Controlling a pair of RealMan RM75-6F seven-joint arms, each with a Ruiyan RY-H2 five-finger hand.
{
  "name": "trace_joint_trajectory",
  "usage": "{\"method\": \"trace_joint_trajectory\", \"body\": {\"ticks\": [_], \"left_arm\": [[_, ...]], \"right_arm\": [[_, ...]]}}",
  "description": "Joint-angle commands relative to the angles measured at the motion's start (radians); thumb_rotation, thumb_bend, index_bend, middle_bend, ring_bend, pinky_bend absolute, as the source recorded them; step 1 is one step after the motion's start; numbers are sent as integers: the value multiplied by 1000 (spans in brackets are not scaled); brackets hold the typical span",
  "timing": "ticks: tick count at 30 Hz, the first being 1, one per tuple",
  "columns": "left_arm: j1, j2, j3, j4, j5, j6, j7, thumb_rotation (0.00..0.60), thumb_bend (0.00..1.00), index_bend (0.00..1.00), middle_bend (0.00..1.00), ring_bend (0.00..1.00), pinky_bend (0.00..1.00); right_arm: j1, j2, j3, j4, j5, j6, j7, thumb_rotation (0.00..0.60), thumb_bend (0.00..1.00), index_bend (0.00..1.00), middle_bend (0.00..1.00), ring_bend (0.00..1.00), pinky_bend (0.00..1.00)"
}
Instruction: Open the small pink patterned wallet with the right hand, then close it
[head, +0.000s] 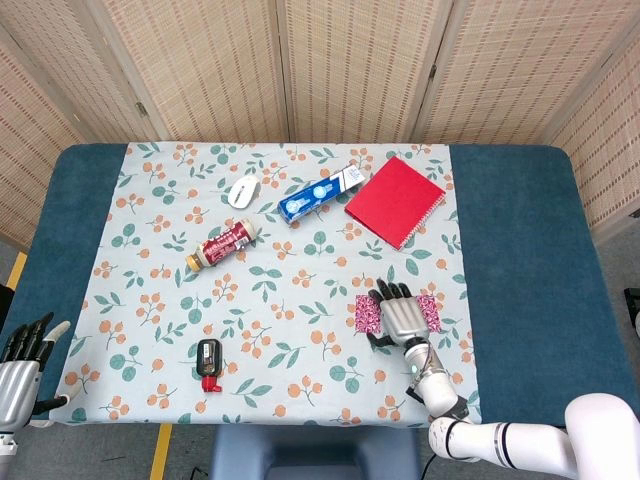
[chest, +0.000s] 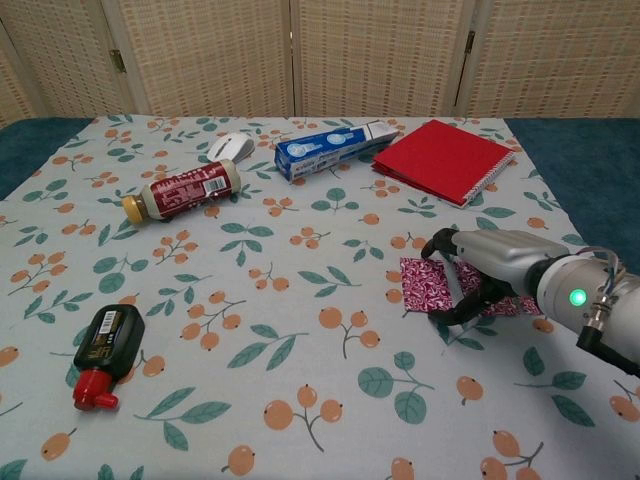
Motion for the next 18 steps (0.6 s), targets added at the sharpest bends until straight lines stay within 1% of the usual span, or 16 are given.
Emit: {"method": "trace_joint_trajectory", "body": {"ticks": [1,6,9,14,18], "left_arm": [[0,-1,0,1,-1,-1,-1,600,209,148,0,64,0],[0,0,0,3,-2,-3,-3,600,209,147,0,63,0],[0,0,1,4,-2,-3,-5,600,209,148,0,64,0],[1,0,0,6,-3,-2,-7,600,209,147,0,63,0],[1,-1,1,8,-3,-2,-8,600,209,148,0,64,0]], "right_arm": [[1,-2,-2,1,2,-2,-4,432,332,134,37,0,0],[5,-6,0,5,8,-3,-9,433,330,139,38,0,0],[7,-6,2,6,11,-7,-10,432,327,160,41,0,0],[7,-4,-1,4,7,-7,-9,466,324,214,50,0,0],[3,4,-2,-5,-5,-6,1,472,323,232,54,0,0]]}}
